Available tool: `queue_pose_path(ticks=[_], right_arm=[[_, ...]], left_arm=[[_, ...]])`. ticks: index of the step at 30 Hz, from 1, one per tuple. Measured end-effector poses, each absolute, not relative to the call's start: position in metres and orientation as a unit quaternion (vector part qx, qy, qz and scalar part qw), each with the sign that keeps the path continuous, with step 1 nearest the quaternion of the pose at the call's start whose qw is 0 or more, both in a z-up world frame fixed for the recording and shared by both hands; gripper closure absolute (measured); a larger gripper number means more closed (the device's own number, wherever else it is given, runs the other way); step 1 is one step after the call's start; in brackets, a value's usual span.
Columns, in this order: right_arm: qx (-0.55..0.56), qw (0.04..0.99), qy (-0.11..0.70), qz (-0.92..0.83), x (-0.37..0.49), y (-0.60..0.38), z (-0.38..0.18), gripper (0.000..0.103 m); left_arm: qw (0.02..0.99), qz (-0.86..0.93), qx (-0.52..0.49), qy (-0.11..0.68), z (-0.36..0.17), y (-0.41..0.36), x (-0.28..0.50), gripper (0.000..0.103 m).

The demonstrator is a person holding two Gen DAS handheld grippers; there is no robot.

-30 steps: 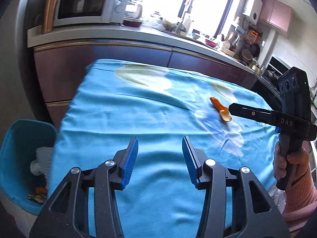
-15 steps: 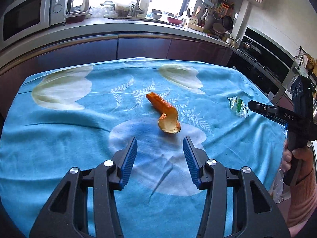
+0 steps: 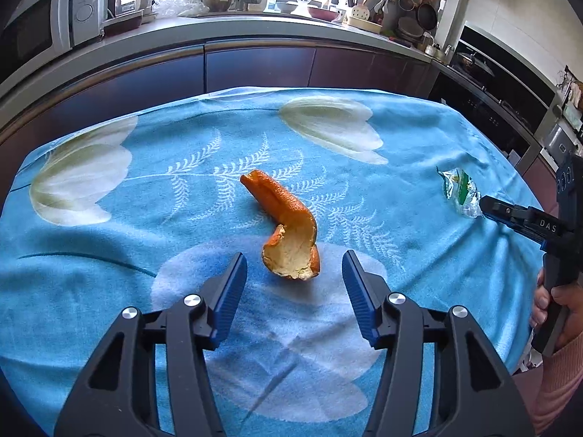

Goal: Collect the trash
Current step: 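Grasp the long orange peel with the left tool while the right tool grasps the green-printed wrapper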

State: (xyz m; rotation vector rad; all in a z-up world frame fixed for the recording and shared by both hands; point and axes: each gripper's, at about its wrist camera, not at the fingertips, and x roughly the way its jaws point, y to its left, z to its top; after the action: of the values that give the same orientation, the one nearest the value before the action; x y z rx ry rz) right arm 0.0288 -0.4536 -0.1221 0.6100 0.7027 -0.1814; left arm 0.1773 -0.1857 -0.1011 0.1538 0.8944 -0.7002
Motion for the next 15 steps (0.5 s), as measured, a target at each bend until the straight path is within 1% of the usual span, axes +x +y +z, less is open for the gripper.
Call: queue_pose_path(ticks=[7,9,10,12,15], right_arm=[[0.298,0.889,0.340,-0.072,0.040,-0.451,-0.121,0.057],[0.299,0.889,0.340,-0.068,0.043,-0.449,-0.121,0.057],[0.300,0.889,0.340,-0.068,0.044,-0.449,-0.121,0.057],[0.299,0.889,0.340,-0.067,0.046,-0.447,-0.121,0.059],[0.297,0.888,0.344,-0.072,0.049,-0.447,-0.121,0.070]], left_arm=[[0.839,-0.324,0.082,0.429,-0.107,-0.194,0.182,0.051],[0.841,-0.320,0.083,0.428,-0.106,-0.194,0.184,0.053],[0.842,-0.318,0.084,0.428,-0.106,-0.195,0.184,0.058],[0.843,-0.313,0.086,0.428,-0.107,-0.196,0.186,0.065],[0.844,-0.312,0.084,0.428,-0.107,-0.193,0.186,0.072]])
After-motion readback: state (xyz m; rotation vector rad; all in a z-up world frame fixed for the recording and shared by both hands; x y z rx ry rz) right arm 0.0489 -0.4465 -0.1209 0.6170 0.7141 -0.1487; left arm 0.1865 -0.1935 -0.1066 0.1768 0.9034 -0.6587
